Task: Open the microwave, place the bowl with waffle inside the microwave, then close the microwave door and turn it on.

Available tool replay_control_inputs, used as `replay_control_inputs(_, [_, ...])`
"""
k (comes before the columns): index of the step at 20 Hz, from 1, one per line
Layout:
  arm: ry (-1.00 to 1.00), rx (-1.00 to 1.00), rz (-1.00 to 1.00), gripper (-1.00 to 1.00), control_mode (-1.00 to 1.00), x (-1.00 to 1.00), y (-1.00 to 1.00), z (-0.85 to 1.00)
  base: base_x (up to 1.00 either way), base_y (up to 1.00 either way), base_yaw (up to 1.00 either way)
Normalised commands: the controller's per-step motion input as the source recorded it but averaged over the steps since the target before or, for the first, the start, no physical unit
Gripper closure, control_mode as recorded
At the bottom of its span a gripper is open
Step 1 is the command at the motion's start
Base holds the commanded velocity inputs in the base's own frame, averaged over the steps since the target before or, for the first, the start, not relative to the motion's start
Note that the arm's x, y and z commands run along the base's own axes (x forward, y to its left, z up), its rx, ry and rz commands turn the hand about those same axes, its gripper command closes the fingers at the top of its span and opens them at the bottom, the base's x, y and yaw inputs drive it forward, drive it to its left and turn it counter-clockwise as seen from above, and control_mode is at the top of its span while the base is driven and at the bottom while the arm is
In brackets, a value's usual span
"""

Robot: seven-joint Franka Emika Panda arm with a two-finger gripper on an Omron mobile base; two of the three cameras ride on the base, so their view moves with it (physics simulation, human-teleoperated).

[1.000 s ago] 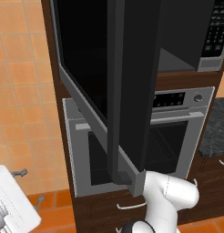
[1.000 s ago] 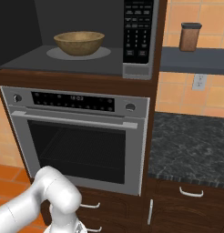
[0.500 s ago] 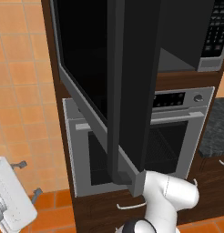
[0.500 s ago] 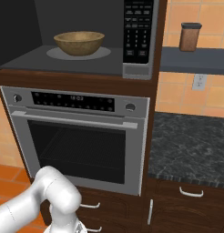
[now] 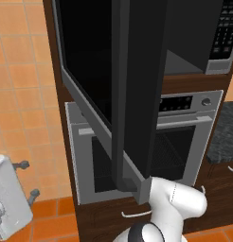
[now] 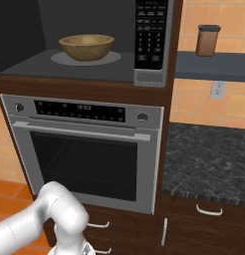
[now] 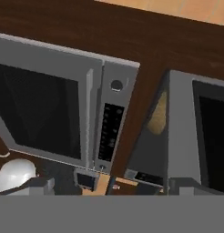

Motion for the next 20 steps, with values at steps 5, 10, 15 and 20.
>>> replay_control_inputs(5, [-0.31,0.2,0.0,-1.0,-1.0,-0.02,0.0,0.3,0.0,0.0,0.0])
replay_control_inputs(10, [-0.31,0.2,0.0,-1.0,-1.0,-0.16,0.0,0.37,0.0,0.0,0.0])
replay_control_inputs(15, [-0.15,0.24,0.0,-1.0,-1.0,-0.38,-0.15,0.6,0.0,0.0,0.0])
replay_control_inputs(20, [-0.13,0.24,0.0,-1.0,-1.0,-0.28,-0.23,0.53,0.0,0.0,0.0])
